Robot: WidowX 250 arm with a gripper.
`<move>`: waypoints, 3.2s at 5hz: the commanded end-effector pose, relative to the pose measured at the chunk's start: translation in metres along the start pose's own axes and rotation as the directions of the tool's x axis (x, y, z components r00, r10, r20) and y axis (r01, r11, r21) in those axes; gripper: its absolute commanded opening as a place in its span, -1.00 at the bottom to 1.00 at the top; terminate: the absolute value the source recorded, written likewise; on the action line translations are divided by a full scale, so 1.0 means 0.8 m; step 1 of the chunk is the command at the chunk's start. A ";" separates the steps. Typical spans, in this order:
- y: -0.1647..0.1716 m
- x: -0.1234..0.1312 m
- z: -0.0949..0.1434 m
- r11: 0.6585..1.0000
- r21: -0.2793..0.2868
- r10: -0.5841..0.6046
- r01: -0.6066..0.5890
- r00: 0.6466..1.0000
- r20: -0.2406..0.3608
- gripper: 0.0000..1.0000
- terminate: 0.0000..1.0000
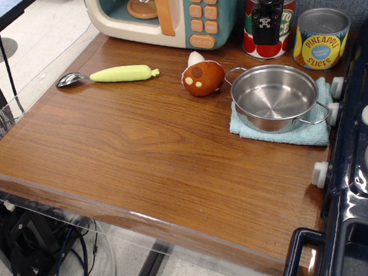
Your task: Take the silver pot off of the blue towel, and move it to the left in front of the yellow spoon.
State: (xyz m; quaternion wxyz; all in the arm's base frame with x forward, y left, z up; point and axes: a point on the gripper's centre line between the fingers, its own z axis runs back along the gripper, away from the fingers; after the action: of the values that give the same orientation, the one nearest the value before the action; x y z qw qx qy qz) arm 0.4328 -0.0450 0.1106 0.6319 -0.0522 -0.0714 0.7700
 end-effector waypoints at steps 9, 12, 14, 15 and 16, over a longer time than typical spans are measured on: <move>0.104 -0.012 -0.054 0.979 0.112 -0.175 0.170 0.984 0.032 1.00 -1.00; 0.103 -0.007 -0.075 0.975 0.136 -0.183 0.178 0.983 0.025 -1.00 -1.00; 0.106 -0.006 -0.066 0.976 0.128 -0.180 0.176 0.983 0.020 -1.00 -1.00; 0.106 -0.011 -0.055 0.978 0.113 -0.179 0.177 0.984 0.007 -1.00 -1.00; 0.111 -0.011 -0.038 0.982 0.077 -0.171 0.172 0.985 -0.014 -1.00 -1.00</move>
State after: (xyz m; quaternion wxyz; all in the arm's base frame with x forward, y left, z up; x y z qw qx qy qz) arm 0.3492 -0.0673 0.0412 0.6940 0.0037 -0.0239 0.7196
